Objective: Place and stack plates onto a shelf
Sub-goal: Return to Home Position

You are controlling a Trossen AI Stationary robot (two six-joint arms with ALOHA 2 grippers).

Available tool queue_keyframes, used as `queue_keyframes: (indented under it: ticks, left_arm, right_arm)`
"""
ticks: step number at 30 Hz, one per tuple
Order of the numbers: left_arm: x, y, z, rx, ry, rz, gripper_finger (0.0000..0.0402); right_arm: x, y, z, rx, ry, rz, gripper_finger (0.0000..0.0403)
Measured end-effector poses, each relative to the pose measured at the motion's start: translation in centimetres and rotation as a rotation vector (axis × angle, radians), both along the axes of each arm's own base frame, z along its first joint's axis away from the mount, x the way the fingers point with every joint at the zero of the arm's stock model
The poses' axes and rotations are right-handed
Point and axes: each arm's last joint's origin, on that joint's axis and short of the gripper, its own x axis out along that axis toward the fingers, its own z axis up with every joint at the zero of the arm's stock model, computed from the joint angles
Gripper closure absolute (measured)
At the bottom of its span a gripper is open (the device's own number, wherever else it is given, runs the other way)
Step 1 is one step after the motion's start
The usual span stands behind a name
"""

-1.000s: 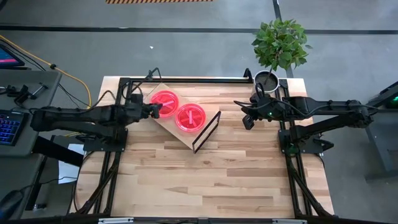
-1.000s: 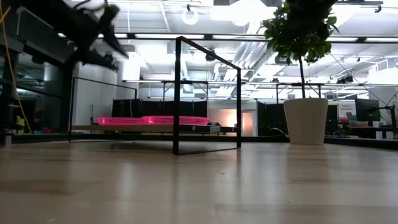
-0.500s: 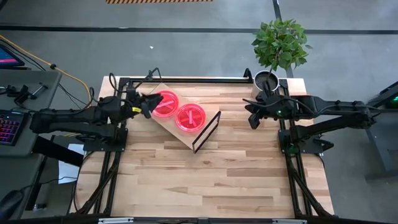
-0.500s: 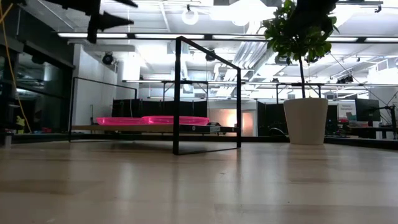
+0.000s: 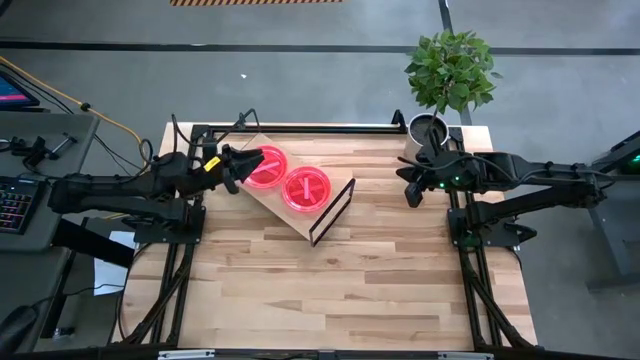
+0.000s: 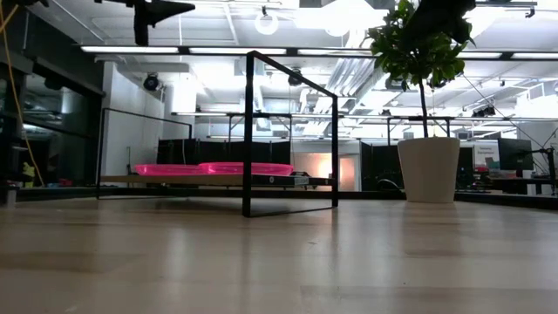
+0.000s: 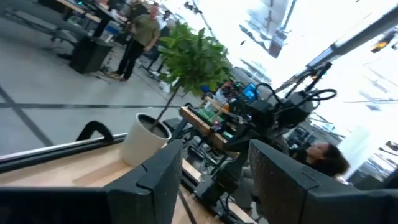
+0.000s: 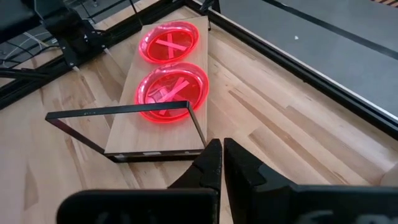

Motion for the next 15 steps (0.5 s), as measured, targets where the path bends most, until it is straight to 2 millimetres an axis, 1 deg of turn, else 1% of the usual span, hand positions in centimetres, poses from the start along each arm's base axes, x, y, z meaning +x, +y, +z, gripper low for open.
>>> queue_keyframes:
  ticks: [4,9,12,15]
  left_arm:
    - [0.01,-0.06,0.13,0.018,-0.007,-0.020,0.0253]
    - [-0.01,-0.07,0.29,0.047,-0.013,-0.017,0.0295]
    - [-0.02,-0.08,0.30,0.067,-0.005,-0.016,0.0332]
    - [0.01,-0.14,0.30,0.083,0.000,-0.036,0.0380]
  right_arm:
    - [0.00,0.00,0.00,0.000,0.000,0.000,0.0402]
    - [0.00,0.00,0.00,0.000,0.000,0.000,0.0402]
    - [0.00,0.00,0.00,0.000,0.000,0.000,0.0402]
    - [0.00,0.00,0.00,0.000,0.000,0.000,0.0402]
